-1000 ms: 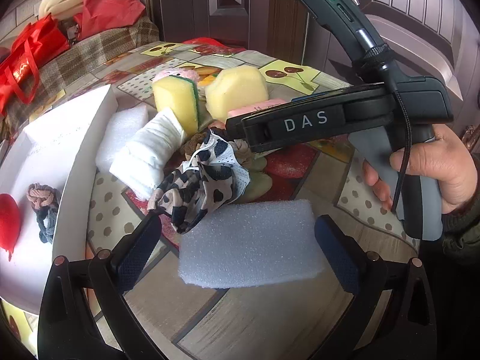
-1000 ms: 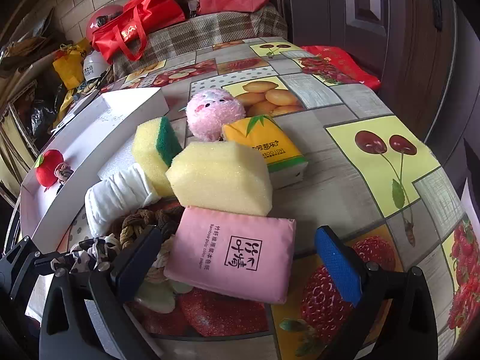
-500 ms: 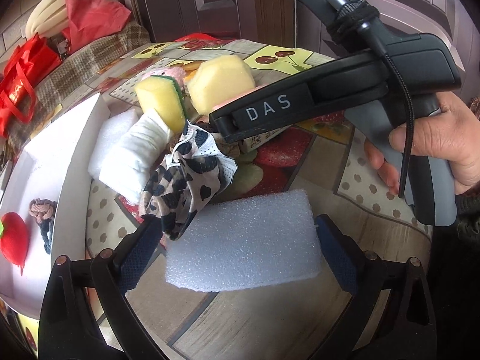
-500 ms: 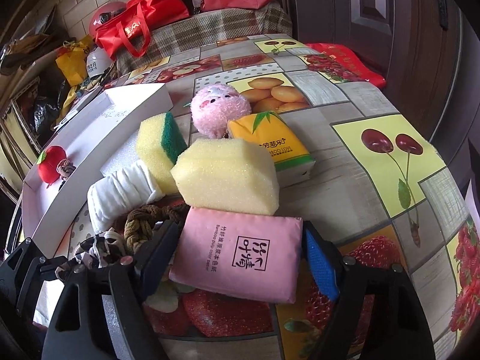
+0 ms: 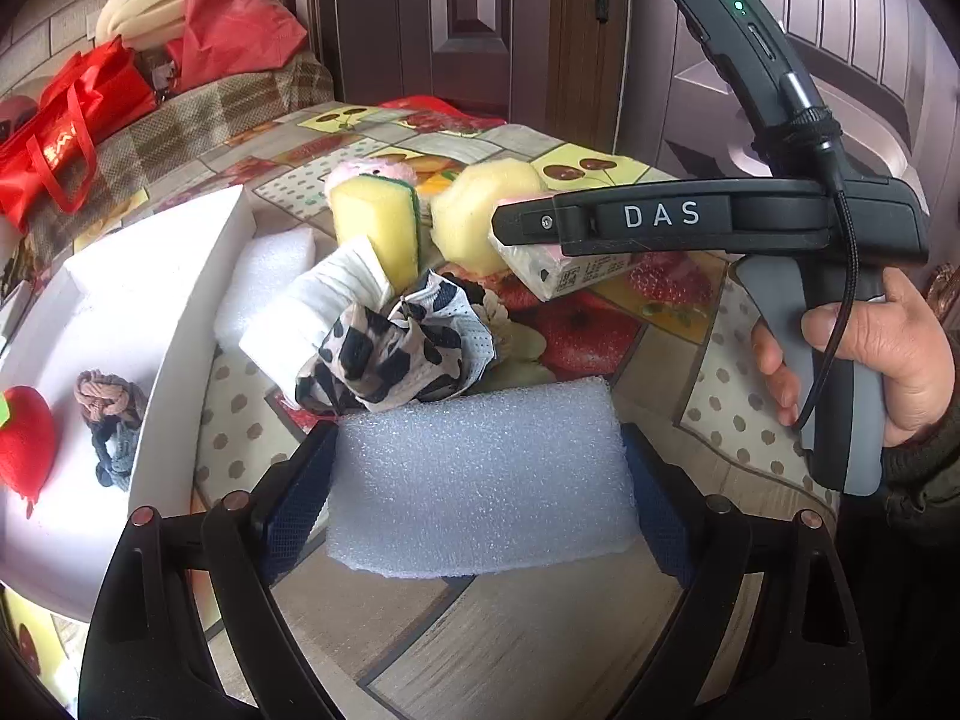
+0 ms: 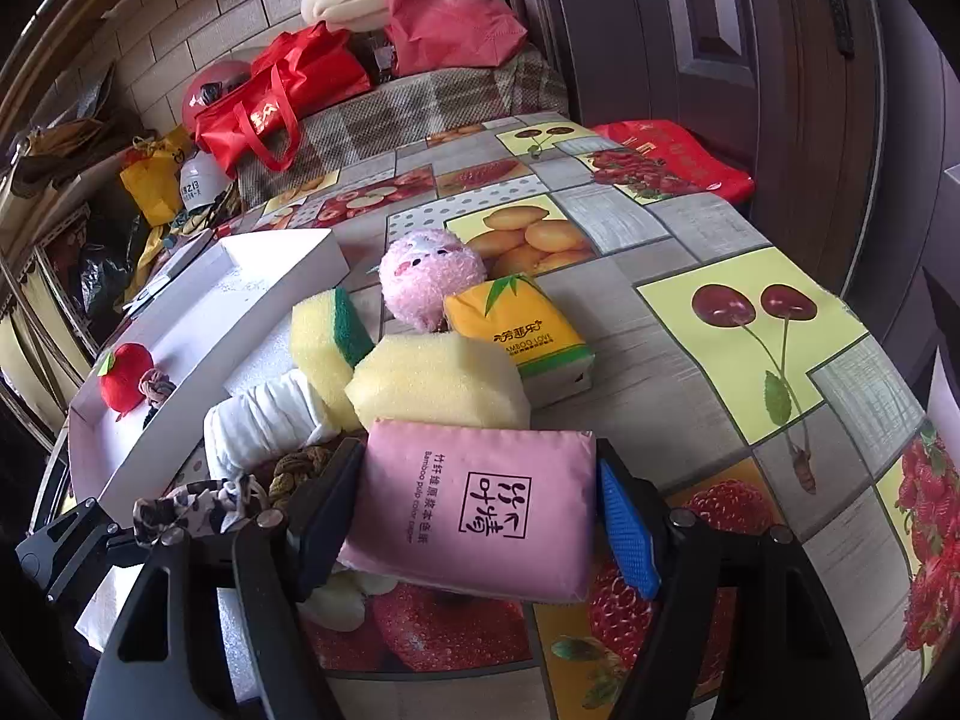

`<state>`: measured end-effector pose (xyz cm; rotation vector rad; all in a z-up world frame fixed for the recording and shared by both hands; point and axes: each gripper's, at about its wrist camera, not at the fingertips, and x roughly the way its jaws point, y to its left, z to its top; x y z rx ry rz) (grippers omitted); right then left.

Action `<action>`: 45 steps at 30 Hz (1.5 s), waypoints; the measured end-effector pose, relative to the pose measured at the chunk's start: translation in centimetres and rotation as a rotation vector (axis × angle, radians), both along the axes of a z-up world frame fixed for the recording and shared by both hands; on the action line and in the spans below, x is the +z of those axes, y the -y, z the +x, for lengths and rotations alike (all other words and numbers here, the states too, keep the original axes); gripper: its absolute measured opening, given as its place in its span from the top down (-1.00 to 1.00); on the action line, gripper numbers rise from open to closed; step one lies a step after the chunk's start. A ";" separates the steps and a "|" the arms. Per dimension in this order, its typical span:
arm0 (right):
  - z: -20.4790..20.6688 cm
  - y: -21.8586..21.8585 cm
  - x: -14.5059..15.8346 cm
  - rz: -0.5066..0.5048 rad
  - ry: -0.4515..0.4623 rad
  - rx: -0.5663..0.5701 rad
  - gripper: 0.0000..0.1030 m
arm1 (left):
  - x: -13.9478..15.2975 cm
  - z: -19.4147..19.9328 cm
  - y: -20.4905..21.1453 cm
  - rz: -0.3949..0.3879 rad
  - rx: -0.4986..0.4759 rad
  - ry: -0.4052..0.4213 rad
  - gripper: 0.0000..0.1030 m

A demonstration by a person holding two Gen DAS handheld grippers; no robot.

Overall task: Organize soft objects
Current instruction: 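Grasp the white foam sheet with left tool while right tool grasps pink tissue pack, then carry foam sheet and pink pack into the white box and open both tools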

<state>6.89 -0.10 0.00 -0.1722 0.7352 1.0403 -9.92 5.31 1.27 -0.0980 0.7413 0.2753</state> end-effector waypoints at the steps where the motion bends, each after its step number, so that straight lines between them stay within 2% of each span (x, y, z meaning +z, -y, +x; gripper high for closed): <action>1: 0.0 0.5 0.2 0.025 0.006 -0.006 -0.44 | 0.4 -0.5 0.1 0.014 0.012 0.031 -0.76; 5: -0.3 2.7 1.4 0.149 0.045 -0.047 -0.44 | 1.9 -3.0 -0.7 0.059 0.093 0.170 -0.76; 11: 0.0 4.7 2.6 0.306 0.093 -0.123 -0.44 | 3.0 -6.8 -3.3 0.266 0.285 0.254 -0.77; 13: 0.3 5.0 2.8 0.341 0.107 -0.146 -0.44 | 3.1 -8.4 -4.8 0.299 0.344 0.278 -0.77; 15: 0.3 5.1 3.0 0.364 0.114 -0.157 -0.44 | 3.3 -10.0 -7.0 0.277 0.415 0.304 -0.77; 18: -0.5 5.3 3.3 0.384 0.160 -0.144 -0.44 | 3.1 -12.5 -10.0 0.202 0.520 0.362 -0.77; 20: -1.7 5.1 3.6 0.382 0.214 -0.123 -0.44 | 3.1 -13.4 -10.9 0.208 0.565 0.367 -0.77; 24: -4.1 4.4 3.9 0.365 0.324 -0.073 -0.44 | 3.0 -14.2 -11.7 0.228 0.589 0.367 -0.77; 27: -5.3 3.8 3.9 0.363 0.326 -0.024 -0.44 | 2.8 -14.7 -12.4 0.211 0.612 0.371 -0.77; 33: -8.0 1.5 3.8 0.330 0.374 0.065 -0.44 | 2.8 -14.9 -12.3 0.231 0.642 0.372 -0.77; 45: -8.6 -3.0 2.9 0.246 0.329 0.135 -0.44 | 2.6 -16.4 -14.8 0.216 0.745 0.377 -0.77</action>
